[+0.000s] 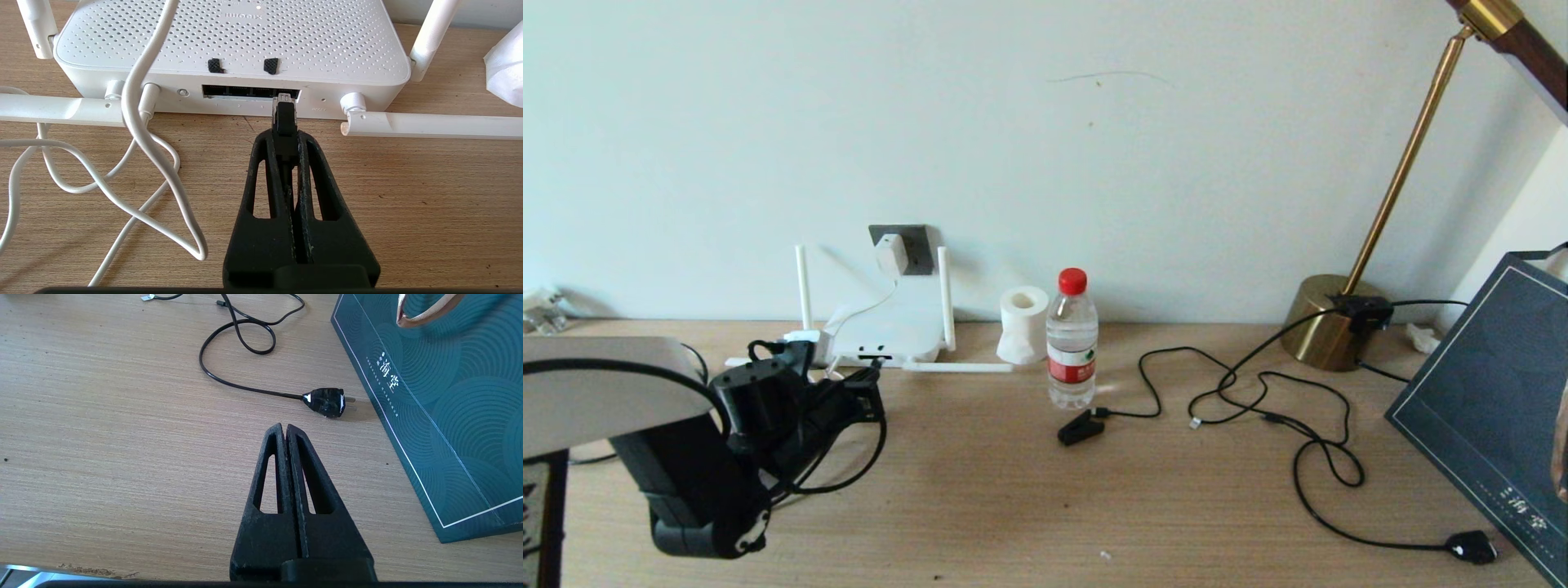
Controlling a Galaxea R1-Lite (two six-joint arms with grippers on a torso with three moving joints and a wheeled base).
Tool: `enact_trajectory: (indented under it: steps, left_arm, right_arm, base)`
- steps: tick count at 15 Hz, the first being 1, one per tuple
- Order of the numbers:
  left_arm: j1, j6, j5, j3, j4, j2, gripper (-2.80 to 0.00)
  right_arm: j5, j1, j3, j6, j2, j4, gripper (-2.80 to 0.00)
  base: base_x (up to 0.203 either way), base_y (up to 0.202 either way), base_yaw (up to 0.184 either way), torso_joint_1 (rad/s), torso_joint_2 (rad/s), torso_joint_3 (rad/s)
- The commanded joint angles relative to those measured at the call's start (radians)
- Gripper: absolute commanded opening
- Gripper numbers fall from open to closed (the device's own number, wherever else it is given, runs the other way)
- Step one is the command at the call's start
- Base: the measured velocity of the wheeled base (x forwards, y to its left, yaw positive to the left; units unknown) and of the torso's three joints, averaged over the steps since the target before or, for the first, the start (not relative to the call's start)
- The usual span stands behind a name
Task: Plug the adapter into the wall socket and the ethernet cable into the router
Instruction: Align cable and router interface
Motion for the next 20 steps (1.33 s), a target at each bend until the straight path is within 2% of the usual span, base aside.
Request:
enact_trajectory:
  steps: [1, 20]
  left_arm:
    - [0.000, 0.000, 0.000, 0.000, -0.008, 0.001, -2.80]
    - [0.000, 0.000, 0.000, -0.011, -0.008, 0.012, -2.80]
  right_arm:
    - [0.001, 0.000, 0.000, -0.001, 0.002, 0.002, -2.80]
    - [0.001, 0.000, 0.000, -0.001, 0.000, 0.002, -2.80]
  base:
    - [0.000, 0.000, 0.000, 0.000, 0.00, 0.000]
    - [0.000, 0.000, 0.000, 0.000, 0.00, 0.000]
